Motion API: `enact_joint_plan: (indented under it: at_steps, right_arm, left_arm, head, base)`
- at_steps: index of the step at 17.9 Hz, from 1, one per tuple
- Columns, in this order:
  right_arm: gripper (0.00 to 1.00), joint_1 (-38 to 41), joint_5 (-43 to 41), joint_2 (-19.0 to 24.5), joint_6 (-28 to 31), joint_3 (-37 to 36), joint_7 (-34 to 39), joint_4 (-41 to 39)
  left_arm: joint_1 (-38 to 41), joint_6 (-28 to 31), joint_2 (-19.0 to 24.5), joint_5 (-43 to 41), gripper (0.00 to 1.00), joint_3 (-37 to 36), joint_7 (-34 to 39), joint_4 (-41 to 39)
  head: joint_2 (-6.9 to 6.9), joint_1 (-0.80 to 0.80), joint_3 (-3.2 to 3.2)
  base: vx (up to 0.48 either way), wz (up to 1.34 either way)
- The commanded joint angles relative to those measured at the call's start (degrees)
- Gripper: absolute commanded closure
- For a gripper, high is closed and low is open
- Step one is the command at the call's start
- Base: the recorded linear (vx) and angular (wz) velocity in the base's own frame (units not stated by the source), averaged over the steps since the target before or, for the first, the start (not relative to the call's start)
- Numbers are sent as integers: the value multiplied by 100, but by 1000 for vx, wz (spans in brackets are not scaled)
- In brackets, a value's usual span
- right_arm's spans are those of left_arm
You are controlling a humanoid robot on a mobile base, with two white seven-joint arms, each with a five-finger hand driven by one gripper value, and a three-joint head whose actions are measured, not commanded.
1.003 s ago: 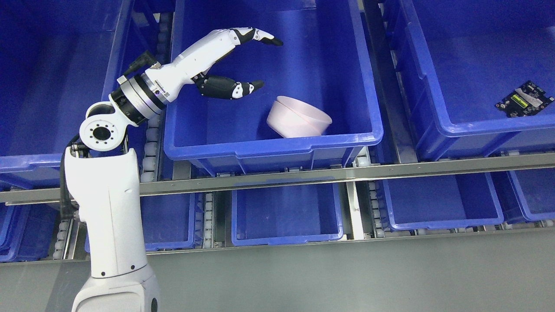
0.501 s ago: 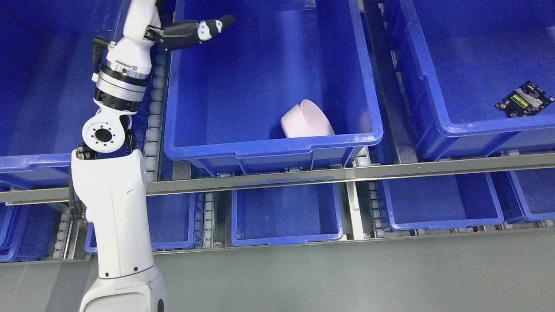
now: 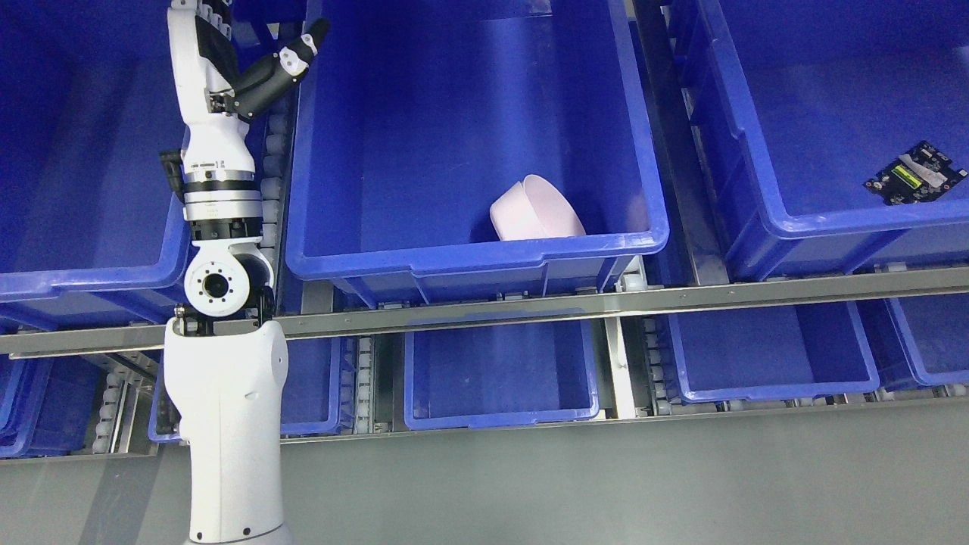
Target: Stack pink IKEA bowls on left shelf middle
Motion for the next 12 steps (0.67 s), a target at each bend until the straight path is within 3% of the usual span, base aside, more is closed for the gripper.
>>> enact_joint_plan:
  at_steps: [1, 4, 12]
  right_arm:
    - [0, 0, -9, -100, 5, -26, -4, -100]
    - [0, 0, -9, -100, 5, -26, -4, -100]
    - [0, 0, -9, -100, 5, -26, -4, -100]
  left_arm:
    - [393, 291, 37, 81, 1, -203, 25, -738]
    - [543, -7, 37, 72, 0, -203, -203, -738]
    - [534, 265, 37, 81, 0, -27, -414, -747]
  head:
    - [0, 0, 0]
    - [0, 0, 0]
    - [0, 0, 0]
  base:
    - [0, 0]
    - [0, 0]
    - [0, 0]
